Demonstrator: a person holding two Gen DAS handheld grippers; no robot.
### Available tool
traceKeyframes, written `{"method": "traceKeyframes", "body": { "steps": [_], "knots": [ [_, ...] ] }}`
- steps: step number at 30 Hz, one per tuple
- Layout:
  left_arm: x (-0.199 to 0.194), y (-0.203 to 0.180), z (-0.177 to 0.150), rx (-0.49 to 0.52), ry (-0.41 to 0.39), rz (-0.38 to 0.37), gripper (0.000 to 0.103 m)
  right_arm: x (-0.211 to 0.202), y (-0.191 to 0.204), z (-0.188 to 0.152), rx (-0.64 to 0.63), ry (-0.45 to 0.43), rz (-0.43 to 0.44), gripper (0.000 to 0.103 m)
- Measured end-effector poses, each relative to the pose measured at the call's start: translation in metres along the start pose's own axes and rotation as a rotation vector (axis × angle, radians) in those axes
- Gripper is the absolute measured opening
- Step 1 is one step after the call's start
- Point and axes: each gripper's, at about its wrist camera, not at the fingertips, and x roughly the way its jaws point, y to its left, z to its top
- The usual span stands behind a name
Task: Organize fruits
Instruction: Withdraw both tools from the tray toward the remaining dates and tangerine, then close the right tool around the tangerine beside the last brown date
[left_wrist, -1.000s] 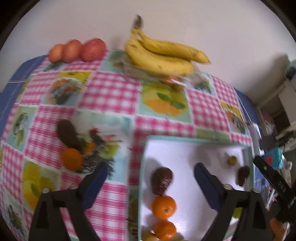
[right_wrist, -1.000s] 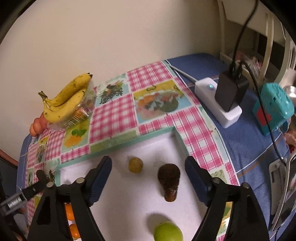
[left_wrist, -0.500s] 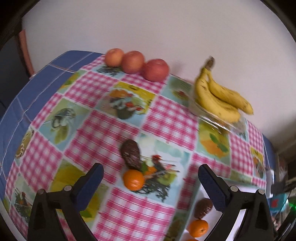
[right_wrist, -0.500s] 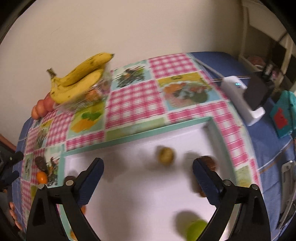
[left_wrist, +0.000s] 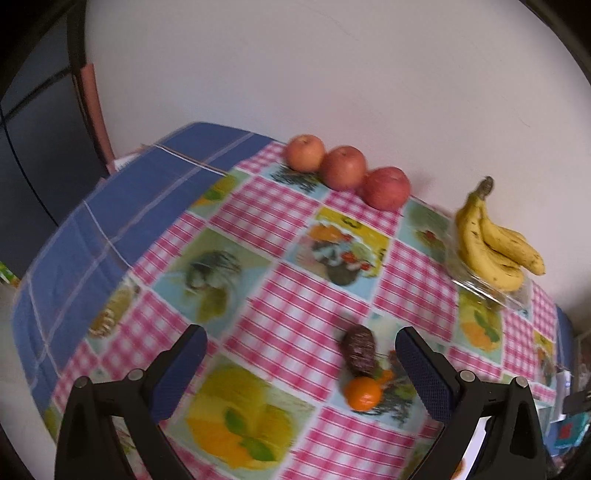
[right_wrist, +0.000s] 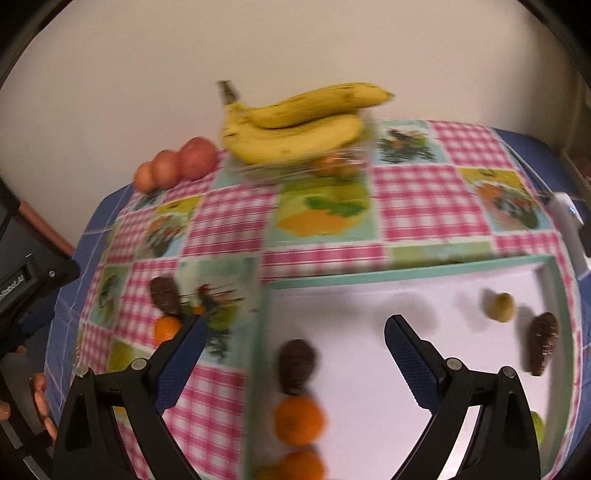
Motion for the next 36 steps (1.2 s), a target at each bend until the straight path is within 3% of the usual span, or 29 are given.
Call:
{"method": "traceKeyframes", "body": {
  "steps": [11, 20, 24, 28, 32, 36],
  "knots": [
    [-0.003, 0.052, 0.020, -0.033, -0.041, 0.084, 0.103, 0.002, 0.066, 0.005, -0.091, -0.002, 0.018, 0.097],
    [0.004, 0.076, 0.025, -0.087, -0.038, 0.047, 0.103, 0.018, 0.087, 0.000, -0.124, 0.011, 0.003, 0.097],
    [0.012, 0.075, 0.025, -0.067, -0.010, 0.027, 0.103, 0.024, 0.090, -0.001, -0.124, 0.025, -0.002, 0.097],
    [0.023, 0.078, 0.022, -0.049, 0.019, 0.067, 0.103, 0.031, 0.103, -0.004, -0.155, 0.027, 0.020, 0.097],
    [0.051, 0.086, 0.015, -0.033, 0.112, 0.037, 0.103, 0.043, 0.119, -0.012, -0.200, 0.045, 0.024, 0.097],
    [0.068, 0.095, 0.009, -0.050, 0.145, 0.057, 0.103, 0.060, 0.128, -0.020, -0.223, 0.077, 0.023, 0.096]
  ]
}}
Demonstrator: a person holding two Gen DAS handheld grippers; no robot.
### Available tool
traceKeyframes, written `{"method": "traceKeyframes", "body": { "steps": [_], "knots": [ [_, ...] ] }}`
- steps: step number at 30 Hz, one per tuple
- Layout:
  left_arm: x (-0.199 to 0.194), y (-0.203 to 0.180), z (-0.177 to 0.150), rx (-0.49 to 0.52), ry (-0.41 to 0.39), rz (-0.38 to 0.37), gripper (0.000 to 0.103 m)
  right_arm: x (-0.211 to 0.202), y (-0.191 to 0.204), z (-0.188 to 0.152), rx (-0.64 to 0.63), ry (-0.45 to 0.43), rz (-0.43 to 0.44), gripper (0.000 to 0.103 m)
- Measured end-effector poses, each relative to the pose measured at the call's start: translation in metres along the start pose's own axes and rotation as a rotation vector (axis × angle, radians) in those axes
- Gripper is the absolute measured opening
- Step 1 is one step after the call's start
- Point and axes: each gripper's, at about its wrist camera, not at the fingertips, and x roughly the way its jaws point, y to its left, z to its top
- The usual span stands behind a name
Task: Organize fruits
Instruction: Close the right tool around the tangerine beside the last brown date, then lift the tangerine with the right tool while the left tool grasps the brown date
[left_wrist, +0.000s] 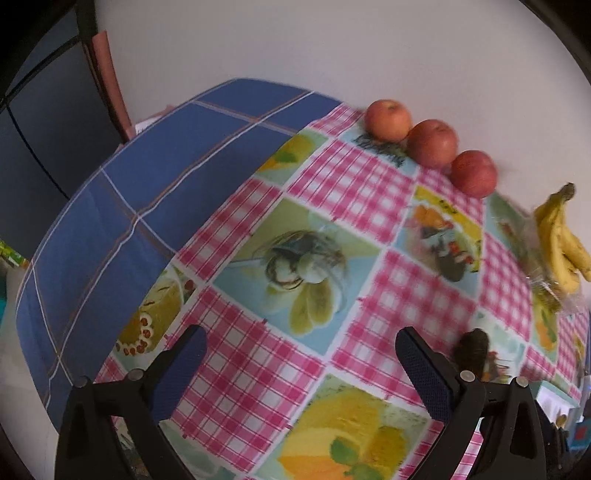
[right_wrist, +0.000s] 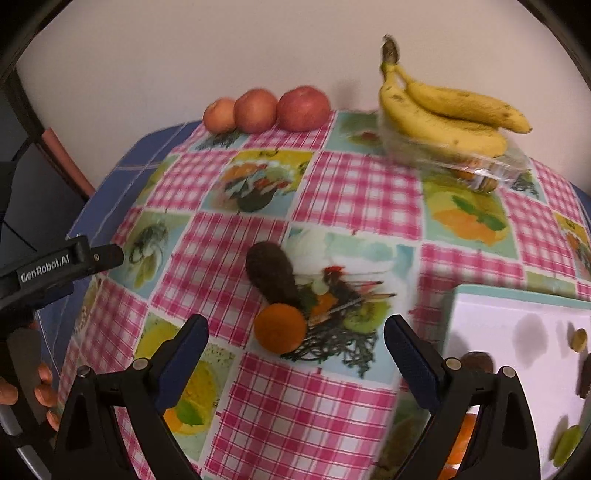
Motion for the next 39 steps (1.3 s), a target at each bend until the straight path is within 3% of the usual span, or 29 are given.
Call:
{"method": "traceKeyframes", "body": {
  "steps": [2, 4, 8, 10, 20, 27, 33, 39],
  "knots": [
    [0.009, 0.005, 0.000, -0.013, 0.018, -0.005, 0.103, 0.009, 0.003, -0.003, -0.007, 0.014, -0.003, 0.092],
    [0.016, 0.008, 0.001, -0.018, 0.033, -0.002, 0.103, 0.019, 0.004, -0.006, -0.005, 0.030, -0.002, 0.081],
    [0.024, 0.014, 0.002, -0.035, 0.047, -0.003, 0.103, 0.031, 0.007, -0.009, -0.007, 0.047, 0.010, 0.079],
    [0.027, 0.015, 0.002, -0.036, 0.048, -0.009, 0.103, 0.035, 0.011, -0.011, -0.020, 0.050, 0.012, 0.064],
    [0.031, 0.004, 0.003, 0.000, 0.047, -0.010, 0.103, 0.040, 0.016, -0.011, -0.044, 0.053, -0.022, 0.038],
    [0.032, -0.003, 0.004, 0.010, 0.054, -0.026, 0.103, 0.037, 0.008, -0.011, -0.033, 0.057, -0.016, 0.038],
    [0.027, -0.006, 0.005, -0.016, 0.044, -0.124, 0.103, 0.022, -0.006, -0.007, -0.013, 0.033, -0.030, 0.037],
    [0.018, -0.020, 0.004, -0.009, 0.018, -0.167, 0.103, 0.000, -0.027, 0.000, 0.005, -0.013, -0.064, 0.037]
  ]
}}
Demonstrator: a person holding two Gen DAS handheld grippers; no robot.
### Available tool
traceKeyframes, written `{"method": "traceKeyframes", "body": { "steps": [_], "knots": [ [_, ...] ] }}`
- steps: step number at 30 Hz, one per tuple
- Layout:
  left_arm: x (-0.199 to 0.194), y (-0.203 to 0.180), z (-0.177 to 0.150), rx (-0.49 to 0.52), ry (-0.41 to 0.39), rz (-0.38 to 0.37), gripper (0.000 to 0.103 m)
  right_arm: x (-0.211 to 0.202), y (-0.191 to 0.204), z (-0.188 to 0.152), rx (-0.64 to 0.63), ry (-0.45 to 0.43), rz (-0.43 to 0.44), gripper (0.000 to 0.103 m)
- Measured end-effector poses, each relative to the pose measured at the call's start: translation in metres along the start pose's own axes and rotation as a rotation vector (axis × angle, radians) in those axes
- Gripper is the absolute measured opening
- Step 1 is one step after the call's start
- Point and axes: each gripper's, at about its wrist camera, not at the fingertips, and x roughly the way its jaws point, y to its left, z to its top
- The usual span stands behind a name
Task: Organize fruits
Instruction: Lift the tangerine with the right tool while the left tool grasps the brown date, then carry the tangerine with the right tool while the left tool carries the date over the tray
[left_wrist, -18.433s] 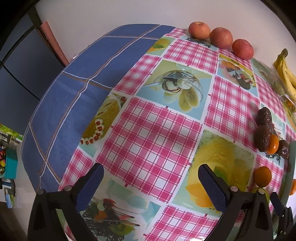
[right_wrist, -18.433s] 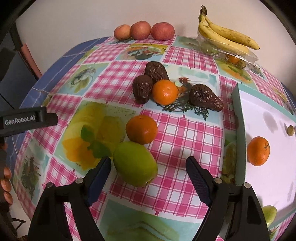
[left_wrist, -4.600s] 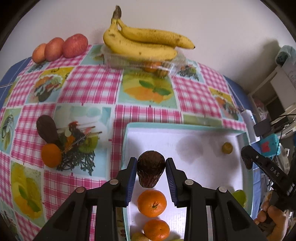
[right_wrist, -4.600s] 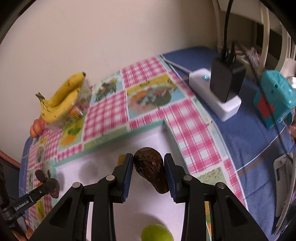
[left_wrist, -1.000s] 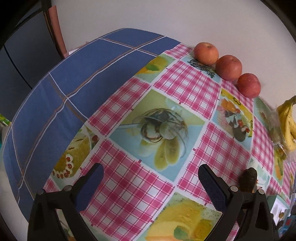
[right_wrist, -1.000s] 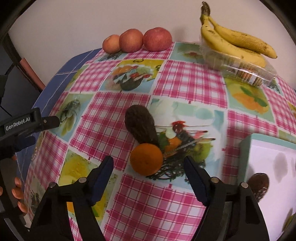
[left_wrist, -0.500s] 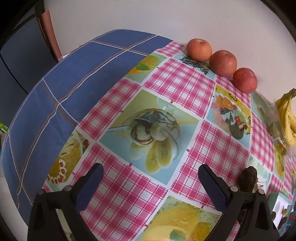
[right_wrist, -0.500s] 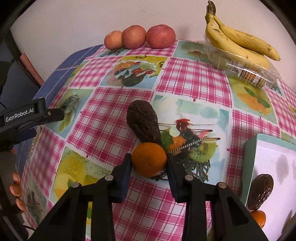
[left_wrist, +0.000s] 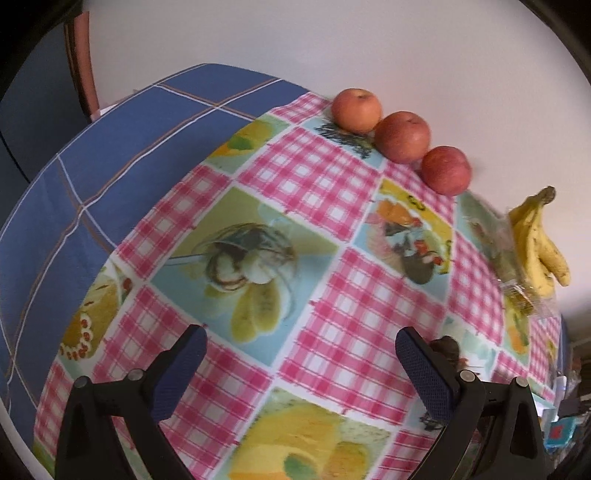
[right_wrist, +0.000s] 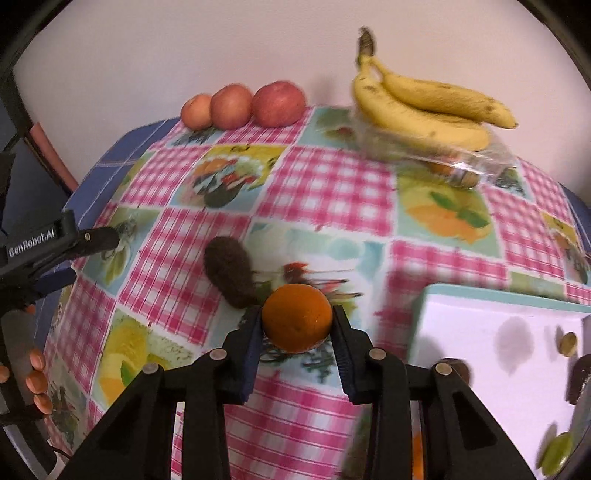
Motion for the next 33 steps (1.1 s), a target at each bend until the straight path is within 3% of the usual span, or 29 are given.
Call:
{"method": "traceKeyframes", "body": {
  "steps": [6, 9, 13, 24, 27, 29, 33],
  "knots": [
    [-0.006, -0.016, -0.003, 0.023, -0.027, -0.021, 0.100, -0.022, -0.033, 0.004, 0.055, -0.034, -0.027, 0.038],
    [-0.005, -0.027, -0.005, 0.042, -0.024, -0.061, 0.091, -0.034, -0.049, 0.006, 0.076, -0.058, -0.040, 0.037],
    [0.002, -0.043, -0.012, 0.039, 0.012, -0.130, 0.088, -0.046, -0.074, 0.007, 0.127, -0.080, -0.056, 0.038],
    [0.018, -0.087, -0.035, 0.128, 0.049, -0.202, 0.058, -0.060, -0.116, 0.000, 0.204, -0.094, -0.055, 0.037],
    [0.027, -0.092, -0.038, 0.115, 0.066, -0.233, 0.057, -0.063, -0.125, -0.003, 0.225, -0.096, -0.052, 0.038],
    [0.031, -0.094, -0.039, 0.115, 0.065, -0.223, 0.057, -0.065, -0.128, -0.004, 0.230, -0.099, -0.048, 0.038],
    [0.037, -0.095, -0.041, 0.115, 0.070, -0.215, 0.042, -0.066, -0.133, -0.006, 0.242, -0.099, -0.046, 0.038]
  ]
}}
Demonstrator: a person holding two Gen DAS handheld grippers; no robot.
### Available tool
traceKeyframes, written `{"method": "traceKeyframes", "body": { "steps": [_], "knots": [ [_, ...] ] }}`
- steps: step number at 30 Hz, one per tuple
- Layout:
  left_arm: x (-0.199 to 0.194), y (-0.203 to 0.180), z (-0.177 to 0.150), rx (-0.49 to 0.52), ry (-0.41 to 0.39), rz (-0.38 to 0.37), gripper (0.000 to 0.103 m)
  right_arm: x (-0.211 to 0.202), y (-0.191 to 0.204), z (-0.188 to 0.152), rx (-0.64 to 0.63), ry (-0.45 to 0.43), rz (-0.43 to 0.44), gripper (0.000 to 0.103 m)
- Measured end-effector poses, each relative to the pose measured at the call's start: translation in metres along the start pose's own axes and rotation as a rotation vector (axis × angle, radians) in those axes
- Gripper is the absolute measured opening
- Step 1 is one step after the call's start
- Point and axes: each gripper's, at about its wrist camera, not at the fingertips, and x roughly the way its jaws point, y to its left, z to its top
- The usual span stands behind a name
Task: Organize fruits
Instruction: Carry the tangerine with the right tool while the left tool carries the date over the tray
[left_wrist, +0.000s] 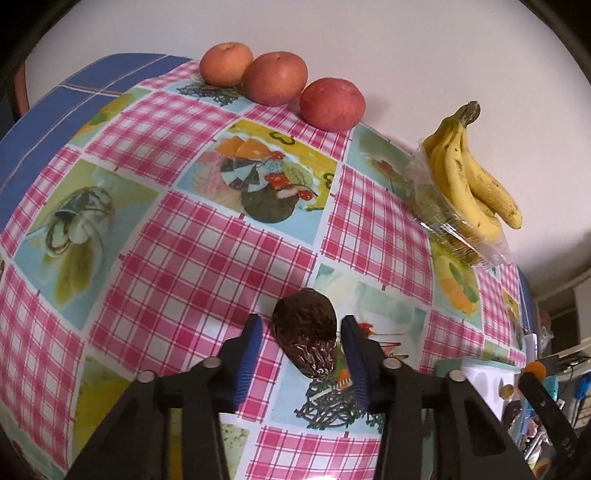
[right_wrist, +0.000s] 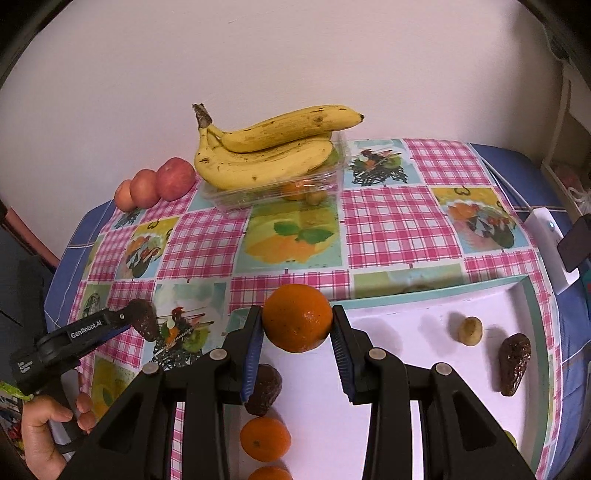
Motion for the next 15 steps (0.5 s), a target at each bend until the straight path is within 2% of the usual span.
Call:
{"method": "traceKeyframes", "body": {
  "steps": [8, 15],
  "knots": [
    [-0.006, -0.001, 0.002, -0.027, -0.004, -0.047, 0.038, -0.005, -0.009, 0.001, 0.027, -0.006, 0.008, 0.038],
    [-0.051, -0.022, 0.007, 0.004, -0.062, -0.102, 0.038, -0.023, -0.026, 0.003, 0.062, -0.031, -0.007, 0.038]
  ]
}}
